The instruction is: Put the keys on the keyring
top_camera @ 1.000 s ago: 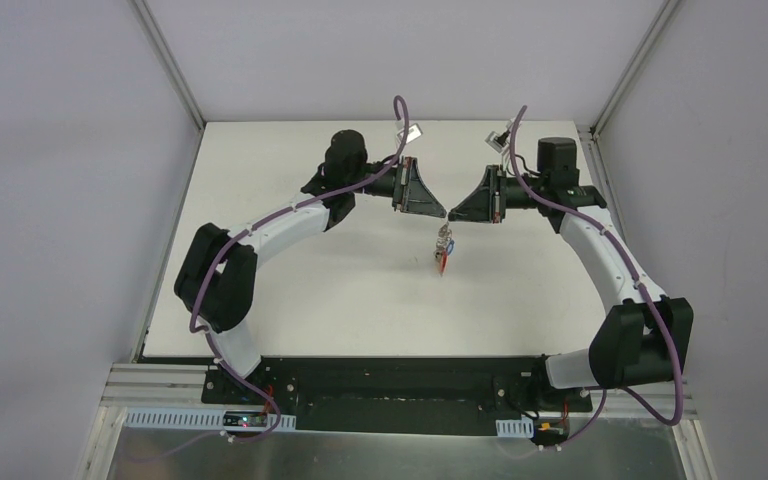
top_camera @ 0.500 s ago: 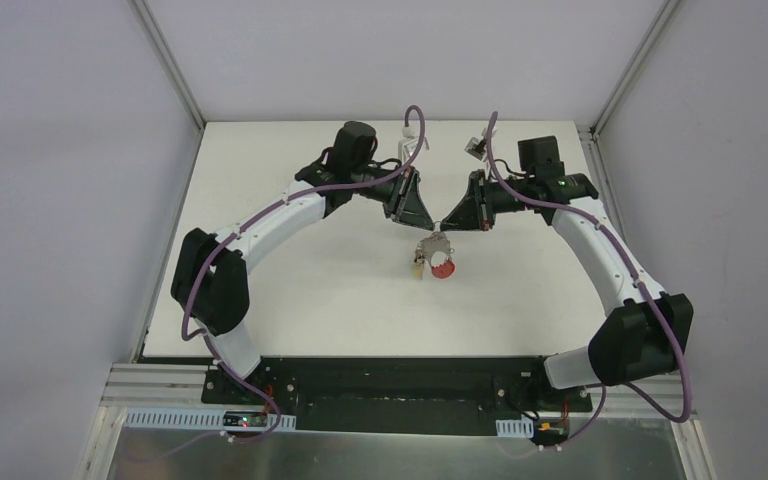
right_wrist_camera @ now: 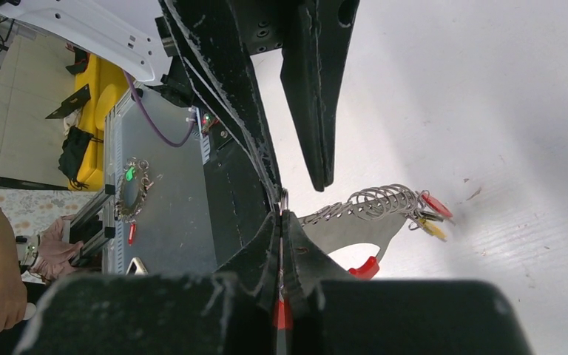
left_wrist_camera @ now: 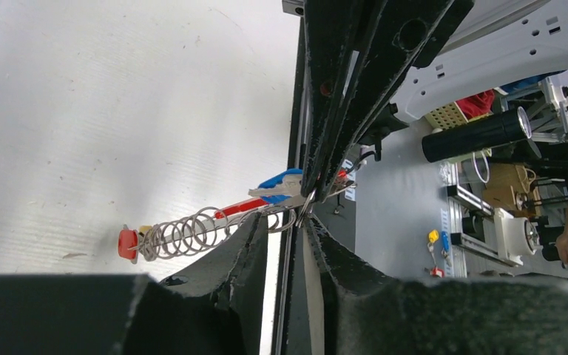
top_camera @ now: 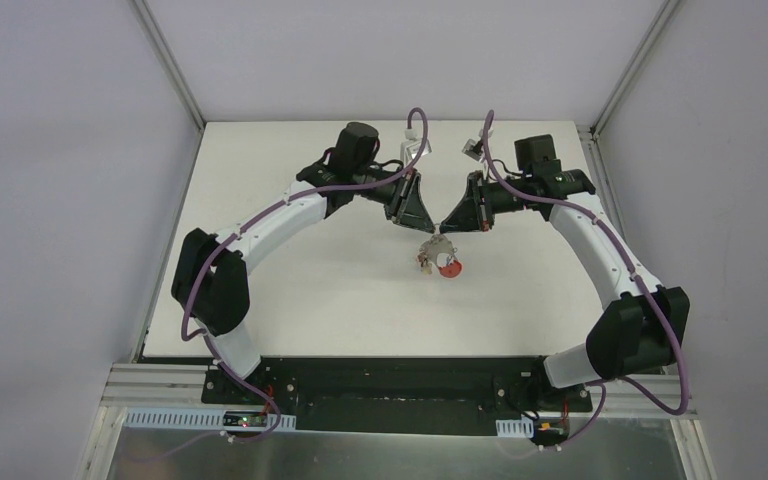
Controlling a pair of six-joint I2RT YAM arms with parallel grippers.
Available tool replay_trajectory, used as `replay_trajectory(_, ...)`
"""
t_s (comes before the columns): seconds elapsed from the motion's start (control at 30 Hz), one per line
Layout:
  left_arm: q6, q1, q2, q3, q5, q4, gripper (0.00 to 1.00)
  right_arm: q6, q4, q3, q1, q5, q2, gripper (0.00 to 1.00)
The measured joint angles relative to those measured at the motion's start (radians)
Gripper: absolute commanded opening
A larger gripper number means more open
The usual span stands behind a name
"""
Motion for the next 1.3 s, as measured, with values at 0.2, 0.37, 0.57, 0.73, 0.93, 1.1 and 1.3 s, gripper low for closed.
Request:
replay_trajectory(0.2,-0.042,-0.006,0.000,0.000,0.013,0.041,0.06,0.036,0.066,-0.031,-0.003,-0.018,0.000,0.00)
replay_trajectory(0.37,-0.130,-0.005,0.000,-0.010,0.026,0.117,0.00,0.070,0.121,-0.061,-0.012,-0.042,-0.002,0.00)
replay_trajectory(0.57,-0.219,-0.004,0.010,-0.022,0.041,0.180,0.00,0.101,0.173,-0.093,-0.029,-0.058,-0.025,0.00)
replay_trajectory(0.73,-0.056,-0.014,0.041,0.121,0.016,-0.110,0.00,0.107,0.202,-0.121,-0.027,-0.090,-0.035,0.03)
replay_trajectory(0.93,0.147,-0.040,0.079,0.301,-0.053,-0.417,0.00,0.110,0.207,-0.124,-0.024,-0.123,-0.045,0.00)
replay_trajectory(1.1,0.179,-0.045,0.079,0.311,-0.059,-0.453,0.03,0.132,0.213,-0.131,-0.016,-0.127,-0.047,0.00)
replay_trajectory(1.3,0.066,-0.023,0.064,0.218,-0.051,-0.304,0.27,0.237,0.306,-0.151,-0.051,-0.124,-0.048,0.00)
